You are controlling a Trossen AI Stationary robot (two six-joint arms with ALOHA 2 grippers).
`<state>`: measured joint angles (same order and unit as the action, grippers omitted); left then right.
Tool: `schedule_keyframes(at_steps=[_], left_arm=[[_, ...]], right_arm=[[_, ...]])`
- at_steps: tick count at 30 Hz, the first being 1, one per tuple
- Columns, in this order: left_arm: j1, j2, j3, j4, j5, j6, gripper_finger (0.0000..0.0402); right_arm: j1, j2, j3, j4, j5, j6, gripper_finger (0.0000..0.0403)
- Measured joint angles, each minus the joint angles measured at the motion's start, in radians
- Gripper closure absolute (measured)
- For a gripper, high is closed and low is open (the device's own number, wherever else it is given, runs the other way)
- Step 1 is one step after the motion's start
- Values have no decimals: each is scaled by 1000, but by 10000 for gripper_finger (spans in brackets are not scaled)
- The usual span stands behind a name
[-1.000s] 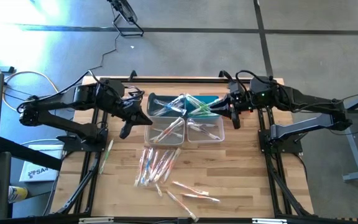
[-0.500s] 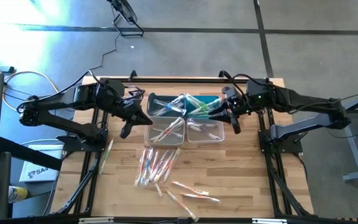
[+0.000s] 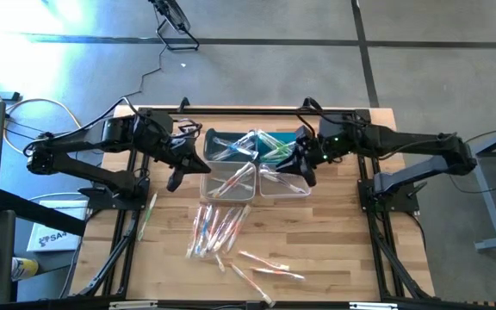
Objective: Pick & Place Toothbrushes
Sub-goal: Put the orange toothbrush into the gray bin
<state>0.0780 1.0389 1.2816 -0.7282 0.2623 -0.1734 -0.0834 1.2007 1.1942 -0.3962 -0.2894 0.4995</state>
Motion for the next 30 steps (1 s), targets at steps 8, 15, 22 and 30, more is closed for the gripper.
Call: schedule_keyframes(at_steps=[8,15,22,30], left_arm=[[0,0,0,-46,-2,-16,401],[0,0,0,-48,-2,-15,400],[0,0,0,-49,-4,41,400],[0,0,0,-53,-5,45,400]], right_arm=[[174,5,0,144,95,35,322],[414,5,0,156,389,20,343],[591,5,0,98,595,82,382],[731,18,0,105,738,230,400]])
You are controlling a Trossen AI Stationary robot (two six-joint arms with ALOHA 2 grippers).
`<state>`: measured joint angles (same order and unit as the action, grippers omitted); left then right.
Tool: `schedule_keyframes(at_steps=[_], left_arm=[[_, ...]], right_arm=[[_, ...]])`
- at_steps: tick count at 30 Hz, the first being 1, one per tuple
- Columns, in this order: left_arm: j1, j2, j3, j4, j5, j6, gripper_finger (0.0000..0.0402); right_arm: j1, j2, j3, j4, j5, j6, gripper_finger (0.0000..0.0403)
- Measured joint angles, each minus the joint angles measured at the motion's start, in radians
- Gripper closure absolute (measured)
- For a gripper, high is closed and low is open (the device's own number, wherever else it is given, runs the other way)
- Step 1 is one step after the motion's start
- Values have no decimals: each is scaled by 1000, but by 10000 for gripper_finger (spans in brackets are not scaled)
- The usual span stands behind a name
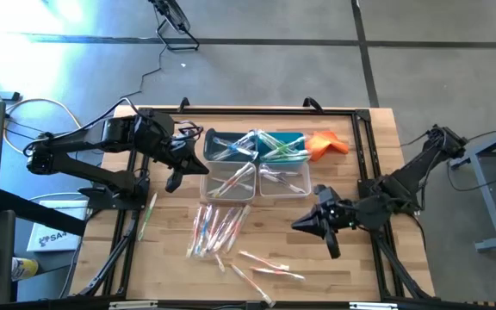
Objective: Pick & Place Toothbrushes
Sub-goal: Put the orange toothbrush into the gray bin
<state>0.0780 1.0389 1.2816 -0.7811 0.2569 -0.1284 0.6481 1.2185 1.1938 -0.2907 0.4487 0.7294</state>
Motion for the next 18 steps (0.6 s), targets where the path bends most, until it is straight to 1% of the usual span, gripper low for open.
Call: schedule_keyframes(at_steps=[2,5,7,14,18], left_arm=[[0,0,0,0,0,0,400],[0,0,0,0,-1,0,400],[0,0,0,0,-6,0,400],[0,19,1,-6,-10,0,400],[0,41,0,-4,-10,0,400]], right_arm=[[20,7,0,3,28,25,400],[24,34,1,3,40,49,400],[27,62,0,-6,37,94,400],[25,179,0,-116,-93,268,401],[24,253,0,-159,-179,326,401]])
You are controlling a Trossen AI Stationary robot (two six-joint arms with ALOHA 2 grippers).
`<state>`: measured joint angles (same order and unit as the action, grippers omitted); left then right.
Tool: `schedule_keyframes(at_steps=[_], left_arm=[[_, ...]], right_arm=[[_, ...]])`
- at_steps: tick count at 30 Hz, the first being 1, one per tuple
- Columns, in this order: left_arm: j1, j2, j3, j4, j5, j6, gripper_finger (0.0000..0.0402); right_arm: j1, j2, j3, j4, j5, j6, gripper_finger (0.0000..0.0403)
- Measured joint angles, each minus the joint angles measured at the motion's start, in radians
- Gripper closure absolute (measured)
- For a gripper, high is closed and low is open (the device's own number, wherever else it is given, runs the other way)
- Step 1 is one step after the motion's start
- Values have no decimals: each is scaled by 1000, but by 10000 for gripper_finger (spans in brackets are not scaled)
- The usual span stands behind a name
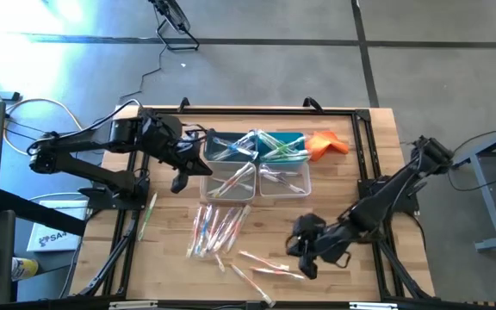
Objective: Pick & Place Toothbrushes
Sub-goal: Put the orange toothbrush into the gray bin
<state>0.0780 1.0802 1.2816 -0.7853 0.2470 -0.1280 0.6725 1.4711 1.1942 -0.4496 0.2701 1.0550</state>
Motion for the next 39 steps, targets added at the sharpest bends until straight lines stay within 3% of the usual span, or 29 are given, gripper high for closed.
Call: schedule_keyframes(at_steps=[10,19,29,35,39], left_arm=[[0,48,1,4,-7,0,400],[0,64,0,-1,-6,0,400],[0,63,0,-4,-6,0,400],[0,63,0,-4,-5,0,400],[0,63,0,-4,-5,0,400]], right_arm=[[0,161,0,-10,-248,73,401],[0,244,0,-19,-255,75,401],[4,340,0,-31,-388,79,401],[4,346,0,-32,-347,79,399],[4,346,0,-33,-317,67,376]])
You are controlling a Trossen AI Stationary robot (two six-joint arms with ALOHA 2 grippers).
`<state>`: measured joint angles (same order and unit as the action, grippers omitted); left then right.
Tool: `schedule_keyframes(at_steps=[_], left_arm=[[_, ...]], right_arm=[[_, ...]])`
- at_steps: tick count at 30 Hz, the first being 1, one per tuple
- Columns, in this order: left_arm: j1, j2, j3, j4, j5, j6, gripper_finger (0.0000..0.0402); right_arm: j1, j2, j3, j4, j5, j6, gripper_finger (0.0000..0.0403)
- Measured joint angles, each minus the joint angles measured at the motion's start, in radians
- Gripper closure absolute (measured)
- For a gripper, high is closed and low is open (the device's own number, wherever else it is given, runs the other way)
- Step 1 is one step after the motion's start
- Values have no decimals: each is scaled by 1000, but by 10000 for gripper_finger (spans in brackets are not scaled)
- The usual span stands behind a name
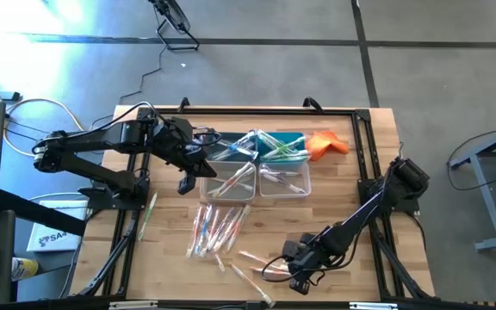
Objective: Pick & Place Toothbrushes
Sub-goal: Put the orange toothbrush into the gray bin
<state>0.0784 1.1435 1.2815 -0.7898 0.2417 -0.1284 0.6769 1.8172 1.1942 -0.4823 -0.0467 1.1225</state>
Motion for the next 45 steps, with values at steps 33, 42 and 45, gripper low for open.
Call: schedule_keyframes(at_steps=[33,42,45], left_arm=[[0,-1,0,-59,0,27,400],[0,-1,0,-59,0,27,401],[0,-1,0,-59,0,27,401]], right_arm=[[24,6,0,15,121,-28,259],[30,6,0,20,119,-26,259],[38,6,0,20,118,-25,259]])
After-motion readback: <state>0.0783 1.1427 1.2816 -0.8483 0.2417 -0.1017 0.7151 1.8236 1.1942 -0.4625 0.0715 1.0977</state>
